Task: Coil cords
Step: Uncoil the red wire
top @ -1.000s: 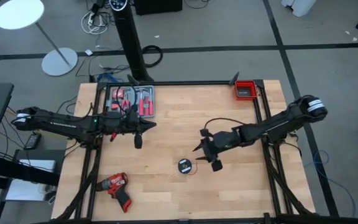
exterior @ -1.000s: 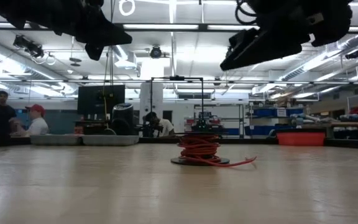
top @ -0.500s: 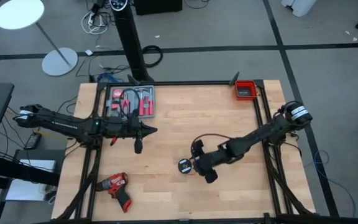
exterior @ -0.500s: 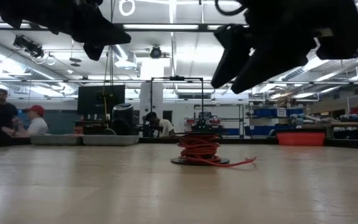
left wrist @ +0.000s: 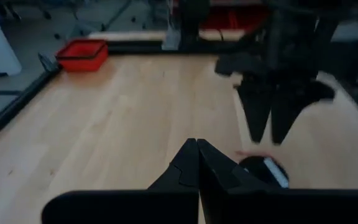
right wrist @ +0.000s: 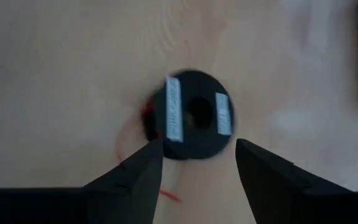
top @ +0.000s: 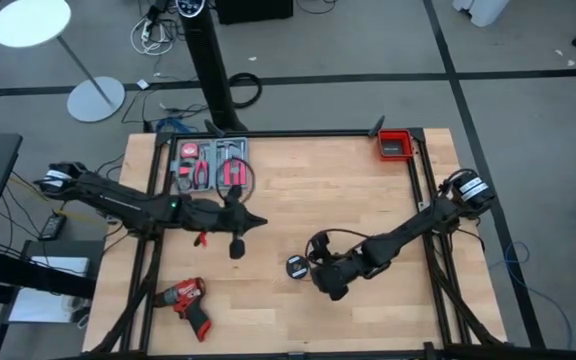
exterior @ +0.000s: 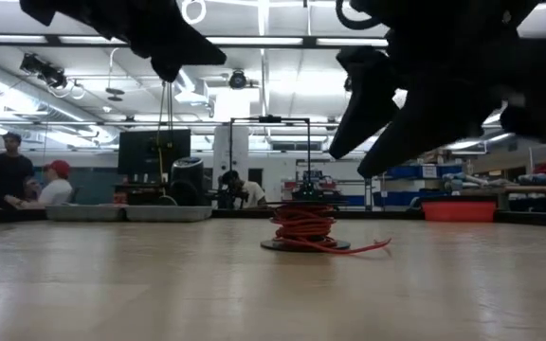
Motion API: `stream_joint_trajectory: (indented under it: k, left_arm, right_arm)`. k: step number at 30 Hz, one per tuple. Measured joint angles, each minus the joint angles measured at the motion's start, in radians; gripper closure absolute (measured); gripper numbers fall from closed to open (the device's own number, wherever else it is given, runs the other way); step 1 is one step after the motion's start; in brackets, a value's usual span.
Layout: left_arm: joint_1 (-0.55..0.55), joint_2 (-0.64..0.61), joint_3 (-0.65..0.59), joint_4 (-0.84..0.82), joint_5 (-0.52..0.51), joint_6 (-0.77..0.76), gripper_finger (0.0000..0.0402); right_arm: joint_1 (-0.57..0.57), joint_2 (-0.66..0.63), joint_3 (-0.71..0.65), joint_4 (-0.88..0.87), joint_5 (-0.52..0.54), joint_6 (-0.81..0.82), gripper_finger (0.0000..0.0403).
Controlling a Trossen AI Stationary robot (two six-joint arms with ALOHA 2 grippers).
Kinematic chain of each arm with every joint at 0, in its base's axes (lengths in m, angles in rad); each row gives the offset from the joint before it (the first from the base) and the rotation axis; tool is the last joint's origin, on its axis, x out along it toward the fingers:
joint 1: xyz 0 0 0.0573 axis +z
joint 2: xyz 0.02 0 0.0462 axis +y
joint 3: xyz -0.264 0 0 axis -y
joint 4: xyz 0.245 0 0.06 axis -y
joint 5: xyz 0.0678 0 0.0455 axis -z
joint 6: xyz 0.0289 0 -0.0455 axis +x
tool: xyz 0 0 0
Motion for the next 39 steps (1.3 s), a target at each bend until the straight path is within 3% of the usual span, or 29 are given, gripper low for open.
stream_joint_trajectory:
  k: [9,12,18,26,31,39]
  left_arm:
    - [-0.089,0.138,0.057,-0.044,0.008,0.080,0.0401]
    - [-0.114,0.164,0.060,-0.038,-0.006,0.116,0.0401]
    - [-0.178,0.189,0.062,-0.032,-0.046,0.184,0.0401]
    - [-0.245,0.264,0.062,-0.008,-0.075,0.211,0.0401]
    - [-0.259,0.299,0.062,-0.015,-0.131,0.159,0.0401]
    - [-0.268,0.323,0.061,-0.012,-0.197,0.144,0.0401]
  right_arm:
    - [-0.104,-0.021,0.001,0.026,-0.339,0.558,0.0214]
    - [-0.139,-0.021,0.001,0.014,-0.406,0.692,0.0215]
    - [-0.193,-0.021,0.000,-0.003,-0.496,0.805,0.0215]
    - [-0.255,-0.015,0.000,-0.001,-0.597,0.841,0.0215]
    - [-0.233,-0.015,0.000,-0.056,-0.543,0.629,0.0215]
    - [-0.108,-0.013,0.000,-0.084,-0.162,0.268,0.0215]
